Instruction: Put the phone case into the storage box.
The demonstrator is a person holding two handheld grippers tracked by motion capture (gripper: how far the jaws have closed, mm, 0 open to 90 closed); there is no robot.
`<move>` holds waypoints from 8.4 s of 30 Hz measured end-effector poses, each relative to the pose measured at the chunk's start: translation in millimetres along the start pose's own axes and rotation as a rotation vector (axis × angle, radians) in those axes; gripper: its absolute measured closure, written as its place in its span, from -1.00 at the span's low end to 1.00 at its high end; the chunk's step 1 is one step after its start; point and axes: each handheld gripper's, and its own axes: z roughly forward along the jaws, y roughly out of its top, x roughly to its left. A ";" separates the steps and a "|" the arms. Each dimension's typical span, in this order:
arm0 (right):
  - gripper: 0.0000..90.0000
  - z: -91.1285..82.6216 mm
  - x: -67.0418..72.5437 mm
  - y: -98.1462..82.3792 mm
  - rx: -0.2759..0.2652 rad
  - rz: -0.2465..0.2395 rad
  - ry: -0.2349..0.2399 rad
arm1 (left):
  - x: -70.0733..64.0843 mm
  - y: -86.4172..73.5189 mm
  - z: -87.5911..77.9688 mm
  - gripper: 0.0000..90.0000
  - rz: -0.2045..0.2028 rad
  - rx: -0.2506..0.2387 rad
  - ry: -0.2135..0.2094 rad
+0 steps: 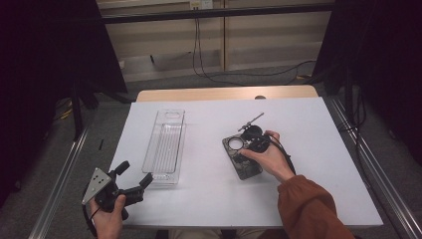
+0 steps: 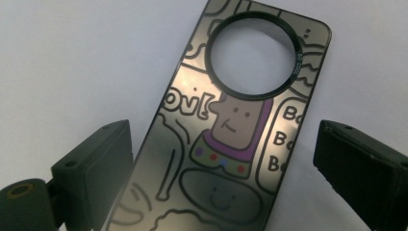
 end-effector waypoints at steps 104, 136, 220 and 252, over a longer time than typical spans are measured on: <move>-0.73 26.7 0.8 18.8 0.164 -0.009 -0.064 | -0.3 0.2 1.8 -0.93 -0.001 0.001 -0.004; -0.73 -4.0 -3.2 3.7 -0.061 -0.018 0.006 | -0.9 0.5 3.3 -0.93 -0.003 0.003 0.005; -0.73 -37.2 7.2 -78.8 -0.706 -0.277 0.199 | -29.5 16.8 25.7 -0.85 0.100 0.038 -0.221; -0.73 -31.5 26.3 -82.9 -0.753 -0.338 0.479 | -83.6 34.1 89.7 -0.96 0.171 -0.005 -0.508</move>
